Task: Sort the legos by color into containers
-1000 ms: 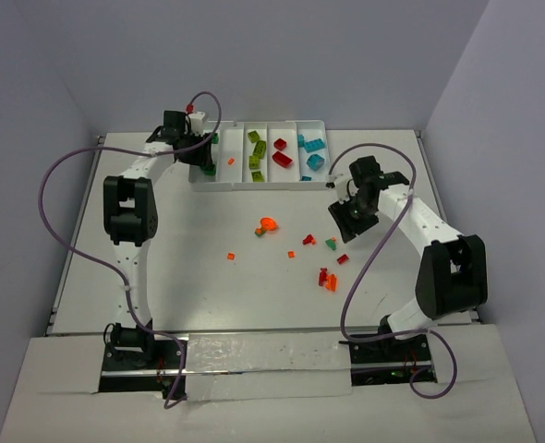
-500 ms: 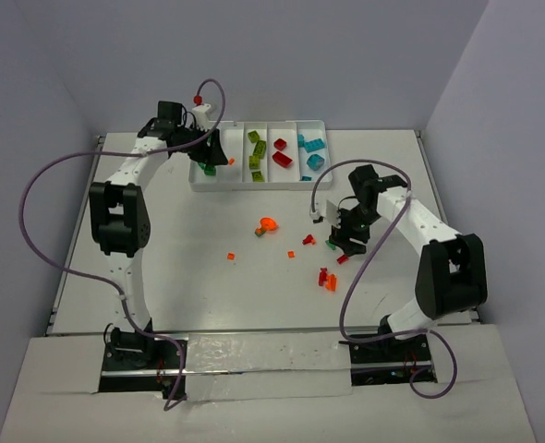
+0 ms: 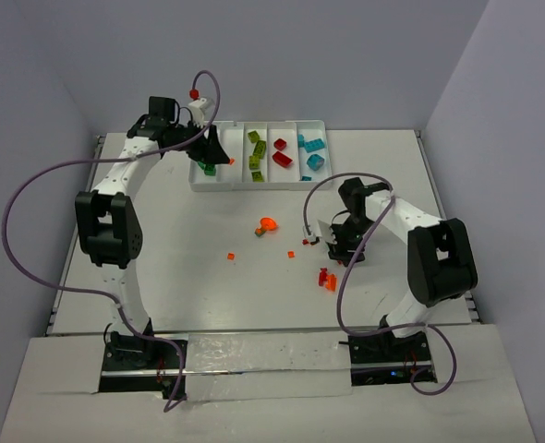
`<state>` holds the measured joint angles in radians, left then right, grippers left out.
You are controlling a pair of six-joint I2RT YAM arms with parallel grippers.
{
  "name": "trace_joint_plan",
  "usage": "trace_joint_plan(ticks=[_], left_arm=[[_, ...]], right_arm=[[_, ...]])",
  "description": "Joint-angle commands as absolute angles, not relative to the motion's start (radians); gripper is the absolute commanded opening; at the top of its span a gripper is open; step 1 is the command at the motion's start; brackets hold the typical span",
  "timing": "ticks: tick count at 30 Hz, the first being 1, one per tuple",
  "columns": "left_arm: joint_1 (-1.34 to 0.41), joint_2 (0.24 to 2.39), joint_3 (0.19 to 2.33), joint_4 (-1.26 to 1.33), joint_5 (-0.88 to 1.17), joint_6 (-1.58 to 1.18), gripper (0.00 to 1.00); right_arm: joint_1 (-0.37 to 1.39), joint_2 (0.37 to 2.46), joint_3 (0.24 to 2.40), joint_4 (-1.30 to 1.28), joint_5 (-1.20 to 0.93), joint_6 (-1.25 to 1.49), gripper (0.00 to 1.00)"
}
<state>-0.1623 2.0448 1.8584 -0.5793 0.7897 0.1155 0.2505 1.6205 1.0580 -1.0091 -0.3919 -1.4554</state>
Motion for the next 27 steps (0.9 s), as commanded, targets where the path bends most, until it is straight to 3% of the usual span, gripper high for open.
trace_joint_plan(ticks=[1,10,18,22,24,26,27], left_arm=[[-0.164,1.987,1.836,-0.586,0.826,0.121,0.67],[-0.163,1.968,1.814,-0.579,0.819,0.124,0.67],[-0.163,1.948,1.775,-0.554,0.807,0.124,0.67],[-0.163,1.914,1.740,-0.525,0.802,0.104,0.69],[-0.163,1.883,1.676,-0.444,0.772,0.070,0.70],[-0.163,1.812,1.602,-0.354,0.721,0.011,0.77],[-0.163,1.787,1.525,-0.308,0.706,-0.025,0.88]], right_arm=[[0.276,1.632,1.011,-0.960,-0.385,-1.493,0.64],[0.285,1.648,0.923,-0.836,-0.339,-1.483,0.57],[0.290,1.550,0.885,-0.753,-0.326,-1.424,0.19],[0.317,1.514,1.090,-0.770,-0.426,-1.226,0.01],[0.322,1.551,1.219,-0.742,-0.477,-1.085,0.00],[0.328,1.608,1.357,-0.681,-0.498,-0.852,0.00],[0.335,1.675,1.473,-0.622,-0.491,-0.768,0.00]])
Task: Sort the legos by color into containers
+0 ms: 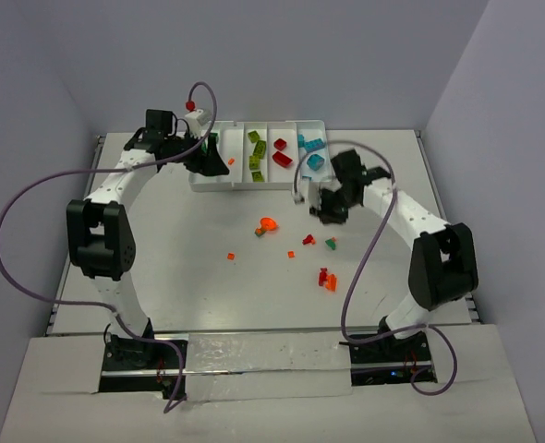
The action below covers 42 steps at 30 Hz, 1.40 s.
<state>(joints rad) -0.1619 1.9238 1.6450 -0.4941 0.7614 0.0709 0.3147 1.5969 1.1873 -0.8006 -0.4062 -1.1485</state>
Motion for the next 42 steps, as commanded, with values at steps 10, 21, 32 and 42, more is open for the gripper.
trace_joint_plan(ticks=[10,21,32,42], left_arm=[[-0.163,1.598,1.330,-0.113,0.412,-0.207,0.99],[-0.158,1.525,1.345,-0.262,0.463,-0.080,0.99],[-0.160,1.544,1.375,-0.306,0.485,-0.021,0.99],[-0.160,1.535,1.351,-0.280,0.547,-0.025,0.99]], right_arm=[[0.393,2.259,2.213,-0.537,-0.264,-0.133,0.00],[0.414,2.408,2.235,-0.477,-0.160,-0.094,0.00],[0.416,2.436,2.216,-0.548,-0.108,-0.114,0.51],[0.412,2.214,2.037,-0.605,-0.233,-0.156,0.67]])
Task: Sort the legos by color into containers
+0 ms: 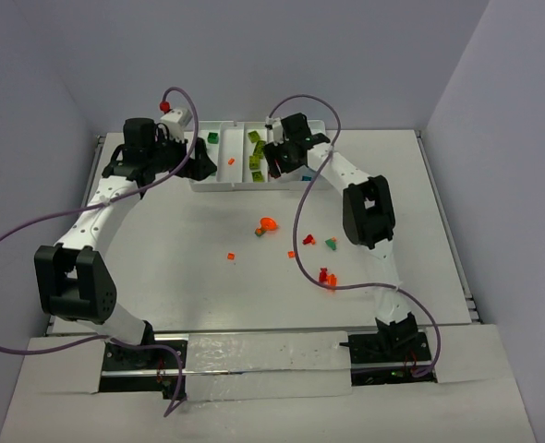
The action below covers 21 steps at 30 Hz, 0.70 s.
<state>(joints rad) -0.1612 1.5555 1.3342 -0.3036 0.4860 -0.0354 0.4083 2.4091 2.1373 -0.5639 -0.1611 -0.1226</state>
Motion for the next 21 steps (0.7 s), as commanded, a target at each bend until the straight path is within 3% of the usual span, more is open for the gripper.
trace_joint_plan(ticks=[1,7,12,21], left_arm=[[-0.159,1.532,1.343,-0.279,0.560,-0.025,0.99],[-0.161,1.532,1.342,-0.291,0.616,-0.011,0.99],[-0.164,1.561,1.375,-0.315,0.656,-0.011,0.99],[-0.186,1.567,1.382,-0.345,0.660,0.020,0.99]], right_arm=[[0.410,2.145,1.971,-0.615,-0.260,-0.190,0.64],[0.400,1.882,1.692,-0.840,-0.393,-0.584,0.47],[0.403,1.895,1.653,-1.066,-0.374,-0.796,0.47],[0.423,1.934,1.562,-1.026,-0.270,-0.759,0.44]])
